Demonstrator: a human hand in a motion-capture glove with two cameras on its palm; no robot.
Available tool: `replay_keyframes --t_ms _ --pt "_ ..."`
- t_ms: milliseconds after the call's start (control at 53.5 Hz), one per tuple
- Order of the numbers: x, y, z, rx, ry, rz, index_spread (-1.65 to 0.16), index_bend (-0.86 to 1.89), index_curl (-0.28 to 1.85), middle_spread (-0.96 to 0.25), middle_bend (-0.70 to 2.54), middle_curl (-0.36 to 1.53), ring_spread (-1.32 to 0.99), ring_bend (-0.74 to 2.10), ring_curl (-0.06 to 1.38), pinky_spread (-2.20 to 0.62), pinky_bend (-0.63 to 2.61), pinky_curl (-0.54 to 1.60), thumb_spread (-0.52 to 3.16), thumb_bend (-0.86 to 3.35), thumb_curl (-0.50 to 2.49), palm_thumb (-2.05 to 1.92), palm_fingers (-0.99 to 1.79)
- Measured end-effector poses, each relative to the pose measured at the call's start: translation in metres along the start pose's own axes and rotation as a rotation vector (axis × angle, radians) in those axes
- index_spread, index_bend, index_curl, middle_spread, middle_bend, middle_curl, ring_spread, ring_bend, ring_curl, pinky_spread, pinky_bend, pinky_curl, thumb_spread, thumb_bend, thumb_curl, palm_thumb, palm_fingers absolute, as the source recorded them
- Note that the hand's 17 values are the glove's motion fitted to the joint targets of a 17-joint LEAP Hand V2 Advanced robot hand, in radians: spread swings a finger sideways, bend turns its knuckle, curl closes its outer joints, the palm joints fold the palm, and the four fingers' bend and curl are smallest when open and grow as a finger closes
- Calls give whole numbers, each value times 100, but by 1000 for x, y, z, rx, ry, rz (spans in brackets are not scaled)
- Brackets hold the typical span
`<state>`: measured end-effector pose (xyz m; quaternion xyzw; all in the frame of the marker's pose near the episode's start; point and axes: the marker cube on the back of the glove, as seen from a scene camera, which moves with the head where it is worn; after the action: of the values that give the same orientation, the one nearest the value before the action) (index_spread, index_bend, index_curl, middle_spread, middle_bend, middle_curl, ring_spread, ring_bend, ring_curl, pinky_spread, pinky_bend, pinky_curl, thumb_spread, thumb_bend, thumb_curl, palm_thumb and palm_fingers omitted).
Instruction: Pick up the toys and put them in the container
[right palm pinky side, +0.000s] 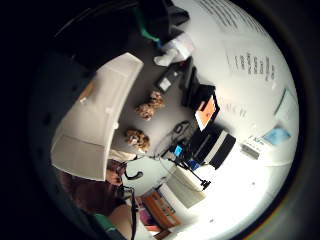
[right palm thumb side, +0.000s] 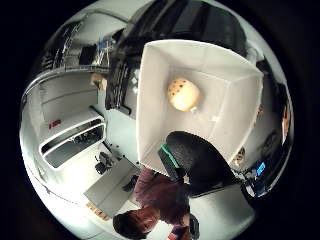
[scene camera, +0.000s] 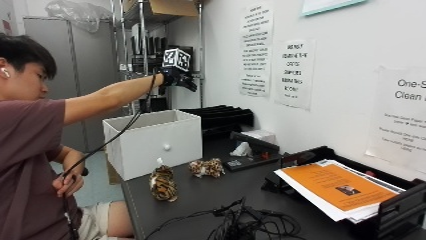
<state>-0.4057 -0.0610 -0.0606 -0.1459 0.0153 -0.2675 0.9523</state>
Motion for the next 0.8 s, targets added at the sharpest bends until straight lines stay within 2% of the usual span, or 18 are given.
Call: replay_keyframes --t_ms 168,448,560,654,803 --pt "40 -1 -9 -23 55 69 -21 3 15 6 11 29 4 38 31 7 110 37 119 -2 44 2 -34" --pt "177 80 30 -18 -7 228 -22 5 12 4 12 25 4 36 32 7 103 34 122 -2 39 2 -30" --pt "194 102 46 -26 -23 242 -22 4 11 3 13 25 3 35 32 7 102 34 123 -2 38 2 -29" --pt "209 134 77 -33 -27 256 -22 4 10 3 13 24 3 35 32 7 101 34 123 -2 36 1 -28" --pt "214 154 132 -17 -41 230 -20 3 9 4 14 24 3 38 34 7 100 34 122 -3 35 -1 -27"
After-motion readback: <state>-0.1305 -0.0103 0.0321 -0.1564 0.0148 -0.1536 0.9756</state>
